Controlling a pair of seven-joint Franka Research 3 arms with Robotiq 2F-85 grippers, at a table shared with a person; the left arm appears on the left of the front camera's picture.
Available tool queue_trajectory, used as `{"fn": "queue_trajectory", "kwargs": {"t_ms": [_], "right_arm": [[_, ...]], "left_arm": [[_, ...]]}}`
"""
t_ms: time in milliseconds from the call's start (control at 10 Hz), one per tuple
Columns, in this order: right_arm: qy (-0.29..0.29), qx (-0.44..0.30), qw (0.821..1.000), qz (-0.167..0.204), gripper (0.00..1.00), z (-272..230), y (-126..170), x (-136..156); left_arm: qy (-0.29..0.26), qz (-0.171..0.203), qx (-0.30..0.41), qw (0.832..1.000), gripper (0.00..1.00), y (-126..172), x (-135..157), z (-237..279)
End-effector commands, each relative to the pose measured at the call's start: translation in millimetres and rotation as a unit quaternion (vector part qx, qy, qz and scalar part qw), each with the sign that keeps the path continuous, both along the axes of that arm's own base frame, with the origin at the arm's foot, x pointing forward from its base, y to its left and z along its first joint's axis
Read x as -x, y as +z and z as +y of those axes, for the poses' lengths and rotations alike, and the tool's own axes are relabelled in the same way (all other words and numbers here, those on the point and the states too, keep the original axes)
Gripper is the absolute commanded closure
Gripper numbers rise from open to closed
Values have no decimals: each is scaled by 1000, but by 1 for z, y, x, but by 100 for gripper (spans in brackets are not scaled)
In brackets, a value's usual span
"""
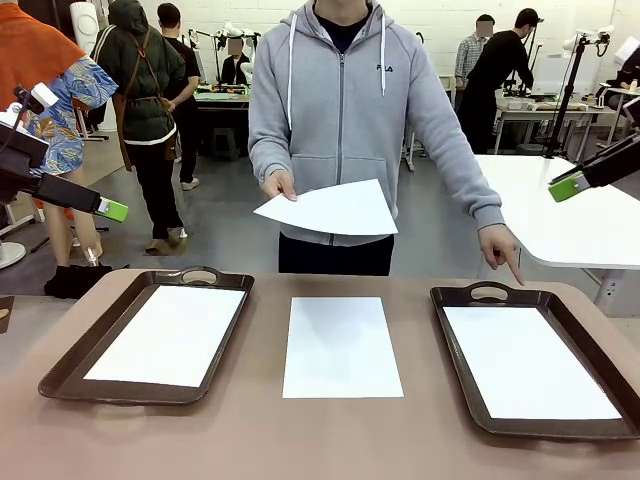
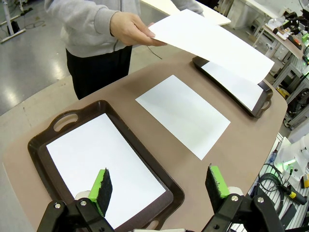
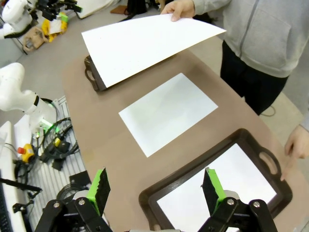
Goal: Sort the A4 documents.
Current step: Receive the A4 Paper.
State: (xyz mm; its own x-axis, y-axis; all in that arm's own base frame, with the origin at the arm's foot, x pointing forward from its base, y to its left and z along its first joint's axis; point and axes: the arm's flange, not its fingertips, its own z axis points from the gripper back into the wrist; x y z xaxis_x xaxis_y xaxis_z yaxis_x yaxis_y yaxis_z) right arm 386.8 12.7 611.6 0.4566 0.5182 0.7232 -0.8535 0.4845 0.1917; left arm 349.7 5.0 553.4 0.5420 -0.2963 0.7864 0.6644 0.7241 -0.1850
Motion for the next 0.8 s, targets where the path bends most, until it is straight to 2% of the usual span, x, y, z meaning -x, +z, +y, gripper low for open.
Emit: {"fn": "queue_trajectory", "kwargs": {"t_ms": [0,200,300,500,700], "right_arm": [[16,-46,997,54,0,3,10,-25],[36,-102,985,132,0,10,8,-63],[55,-141,971,184,0,16,3,-87],[66,-190,947,251,0,37,-13,-124],[74,-210,925,309,0,58,-30,-147]], "left_arm": [[0,-2,0,1000,0,0,0,0],[0,-2,0,1000,0,0,0,0],[0,-2,0,1000,0,0,0,0],[0,-2,0,1000,0,0,0,0],[0,-2,0,1000,0,0,0,0]]}}
